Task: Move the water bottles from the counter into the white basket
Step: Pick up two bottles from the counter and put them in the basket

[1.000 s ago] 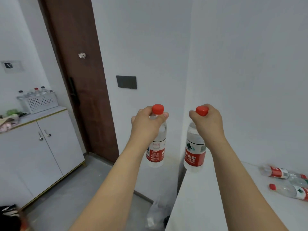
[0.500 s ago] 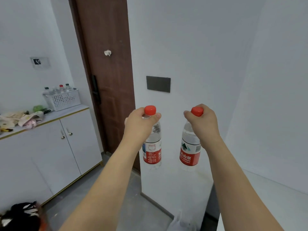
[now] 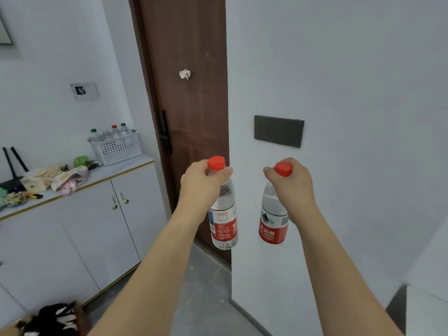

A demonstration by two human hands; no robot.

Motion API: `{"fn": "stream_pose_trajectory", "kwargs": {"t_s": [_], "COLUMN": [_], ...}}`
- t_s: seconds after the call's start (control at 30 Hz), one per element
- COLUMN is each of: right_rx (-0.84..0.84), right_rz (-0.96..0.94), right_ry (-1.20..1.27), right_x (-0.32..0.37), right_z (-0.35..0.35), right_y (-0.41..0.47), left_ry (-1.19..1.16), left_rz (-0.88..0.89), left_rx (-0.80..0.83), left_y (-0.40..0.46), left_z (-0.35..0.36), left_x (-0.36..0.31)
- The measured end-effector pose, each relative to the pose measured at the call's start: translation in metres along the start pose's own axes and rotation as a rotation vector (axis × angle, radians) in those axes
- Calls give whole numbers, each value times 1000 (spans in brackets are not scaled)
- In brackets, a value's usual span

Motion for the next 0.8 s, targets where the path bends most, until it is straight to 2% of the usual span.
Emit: {"fn": "stream_pose_trajectory", "kwargs": {"t_s": [0.23,0.53,0.8], "right_rx": [-7,62,122], "right_rz": [-6,-53,-63], "right_ry": [-43,-4,-20], "right_x": [25,89,95], "right_z": [119,283,409], "right_y": [40,94,169], "left_ry": [-63,-69,-121], "left_rz": [-34,32,-8], "left_rx": [6,-30,-69], "left_y": [90,216,329], "left_z": [-71,-181,-228], "left_x": [41,71,129]}}
Point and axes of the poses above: each hand's wrist, its own y-axis towards the middle knuckle, its own z-axis out of the palm, x = y × z, the point moved 5 cm from there along y, towards the middle knuckle, and after that the axes turned 9 degrees about -y, right-handed, at the moved point
